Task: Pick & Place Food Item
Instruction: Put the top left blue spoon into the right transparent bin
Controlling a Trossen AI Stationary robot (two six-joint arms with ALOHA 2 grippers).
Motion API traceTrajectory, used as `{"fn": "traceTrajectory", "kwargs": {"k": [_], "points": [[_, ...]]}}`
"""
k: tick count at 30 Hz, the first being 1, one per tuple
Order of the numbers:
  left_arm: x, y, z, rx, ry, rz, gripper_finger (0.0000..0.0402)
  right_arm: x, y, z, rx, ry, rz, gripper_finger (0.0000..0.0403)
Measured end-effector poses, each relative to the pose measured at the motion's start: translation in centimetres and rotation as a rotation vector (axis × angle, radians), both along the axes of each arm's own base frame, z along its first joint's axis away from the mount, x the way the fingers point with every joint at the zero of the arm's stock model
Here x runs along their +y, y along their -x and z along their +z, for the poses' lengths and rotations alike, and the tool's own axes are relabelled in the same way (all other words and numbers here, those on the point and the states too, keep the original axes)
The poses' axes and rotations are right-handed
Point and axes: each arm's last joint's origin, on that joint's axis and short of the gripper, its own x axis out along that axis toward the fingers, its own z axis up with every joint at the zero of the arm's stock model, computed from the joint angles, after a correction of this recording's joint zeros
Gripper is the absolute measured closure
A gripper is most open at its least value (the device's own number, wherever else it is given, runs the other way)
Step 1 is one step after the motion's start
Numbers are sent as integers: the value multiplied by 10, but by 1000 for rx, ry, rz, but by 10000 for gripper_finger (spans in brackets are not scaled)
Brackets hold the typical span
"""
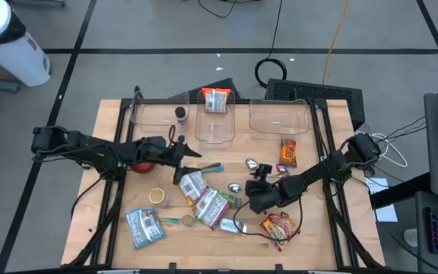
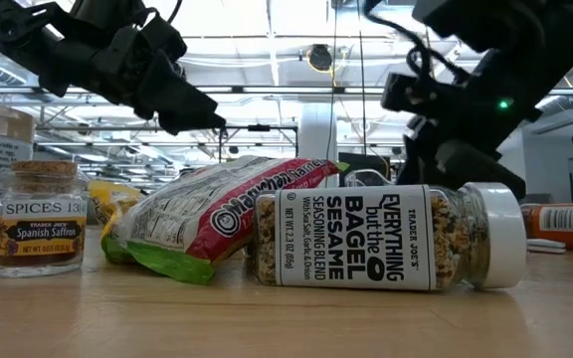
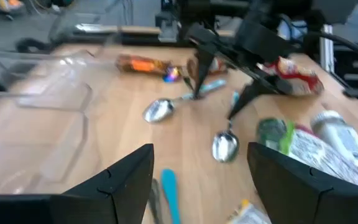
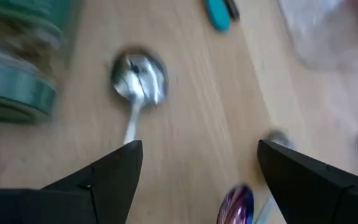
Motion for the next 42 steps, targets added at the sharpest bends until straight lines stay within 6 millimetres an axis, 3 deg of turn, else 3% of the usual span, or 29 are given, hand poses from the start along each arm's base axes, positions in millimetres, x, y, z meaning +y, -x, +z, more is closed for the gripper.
{"fn": "traceTrajectory", "kwargs": {"k": [9, 13, 19, 36, 42], "points": [[-8, -17, -20, -2, 2, -35, 135, -4, 9, -1, 48, -28, -129, 95], [-8, -22, -23, -37, 23, -28, 135, -8, 9, -1, 58, -23, -142, 114], [-7, -24, -24, -62, 21, -29, 135, -13, 9, -1, 79, -17, -163, 172], [-7, -25, -22, -85, 15, -30, 135, -23, 6, -2, 90, -40, -192, 391], [-7, -25, -21, -89, 15, -30, 135, -23, 6, 2, 81, -41, -175, 398]]}}
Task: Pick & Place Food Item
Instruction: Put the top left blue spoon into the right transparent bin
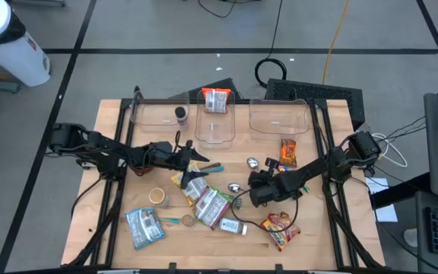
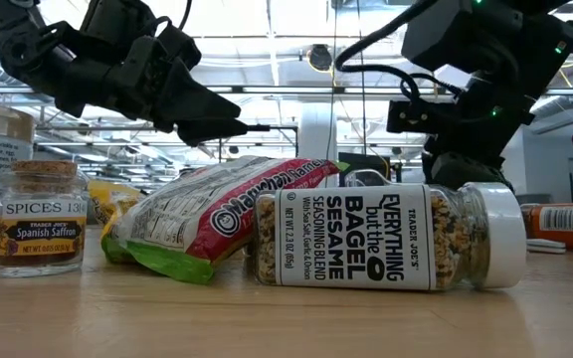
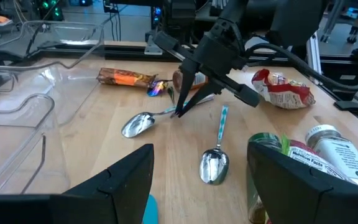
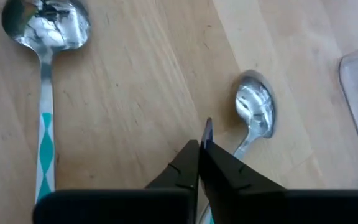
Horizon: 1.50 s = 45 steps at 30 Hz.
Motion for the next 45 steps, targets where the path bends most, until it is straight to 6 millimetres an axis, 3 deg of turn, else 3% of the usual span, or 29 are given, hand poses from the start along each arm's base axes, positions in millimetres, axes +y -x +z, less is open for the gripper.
{"fn": "traceTrajectory", "kwargs": {"k": [4, 11, 20, 25, 33, 41, 45], "points": [[0, 0, 0, -4, 0, 0, 135, -1, 0, 12, -31, 1, 33, 399], [4, 0, 3, -21, -24, 11, 135, -9, 6, 54, -188, 29, 52, 401], [19, 0, 11, -95, -32, 70, 135, -25, 28, 113, -353, 136, 103, 402], [32, -4, 19, -122, -34, 119, 135, -42, 39, 132, -361, 205, 111, 402], [59, -11, 38, -180, -48, 211, 135, -91, 45, 142, -212, 317, 55, 402], [90, -17, 62, -224, -66, 277, 135, -161, 48, 161, -115, 218, -17, 403], [102, -20, 75, -224, -73, 270, 135, -193, 48, 160, -53, 195, -21, 403]]}}
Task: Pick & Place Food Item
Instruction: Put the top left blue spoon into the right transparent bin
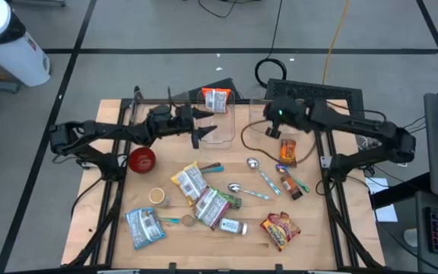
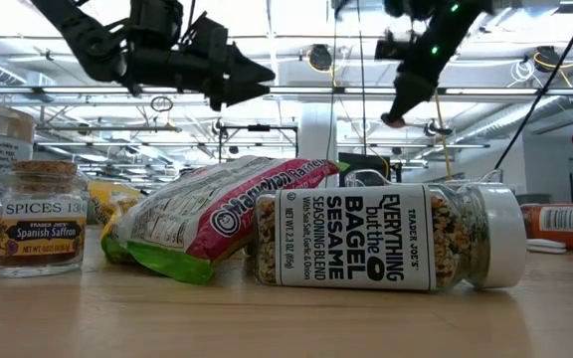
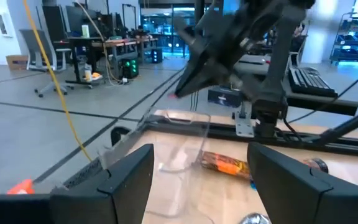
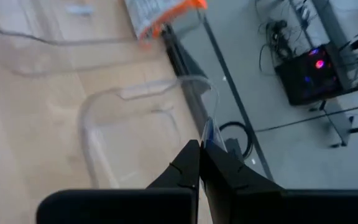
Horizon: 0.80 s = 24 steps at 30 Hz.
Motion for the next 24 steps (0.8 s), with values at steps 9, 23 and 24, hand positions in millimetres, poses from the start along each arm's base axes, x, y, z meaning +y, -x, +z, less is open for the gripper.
{"fn": "traceTrajectory", "kwargs": {"k": [9, 23, 24], "points": [[16, 0, 13, 3, -71, 45, 135, -55, -12, -41, 110, -139, 3, 403], [28, 5, 16, -4, -79, 87, 135, -85, -47, -99, 231, -112, 98, 403], [28, 5, 16, -4, -79, 87, 135, -86, -47, -100, 230, -115, 96, 403]]}}
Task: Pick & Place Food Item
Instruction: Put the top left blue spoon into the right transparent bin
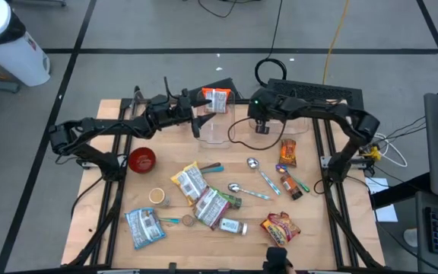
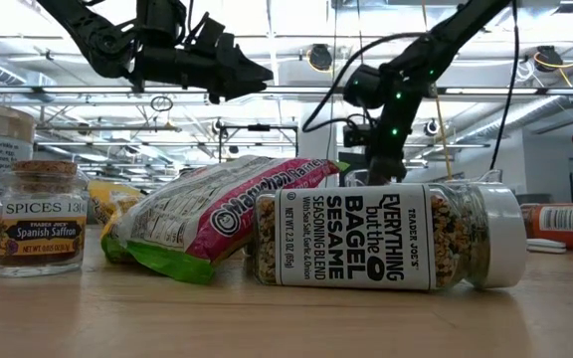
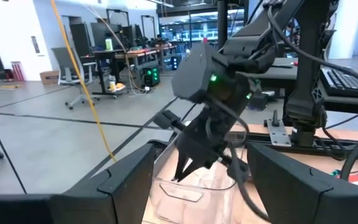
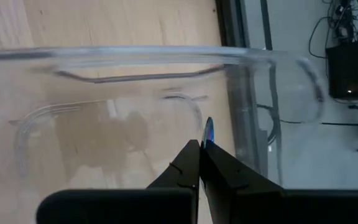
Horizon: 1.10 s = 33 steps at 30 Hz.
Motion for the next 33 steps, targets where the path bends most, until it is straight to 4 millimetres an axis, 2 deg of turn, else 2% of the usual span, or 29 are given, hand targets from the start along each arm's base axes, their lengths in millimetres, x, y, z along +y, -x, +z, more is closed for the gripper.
{"fn": "traceTrajectory", "kwargs": {"k": [6, 12, 19, 33], "points": [[0, 0, 0, 0, 0, 0, 135, -11, 6, 1, -97, -86, -14, 403], [0, 0, 0, 4, 2, 0, 135, -16, 22, -5, -19, -165, -69, 403], [0, 0, -1, 6, 3, 0, 135, -19, 34, -8, -48, -322, -68, 403], [0, 0, -1, 7, 3, 0, 135, -17, 36, -9, -97, -433, -70, 403]]}}
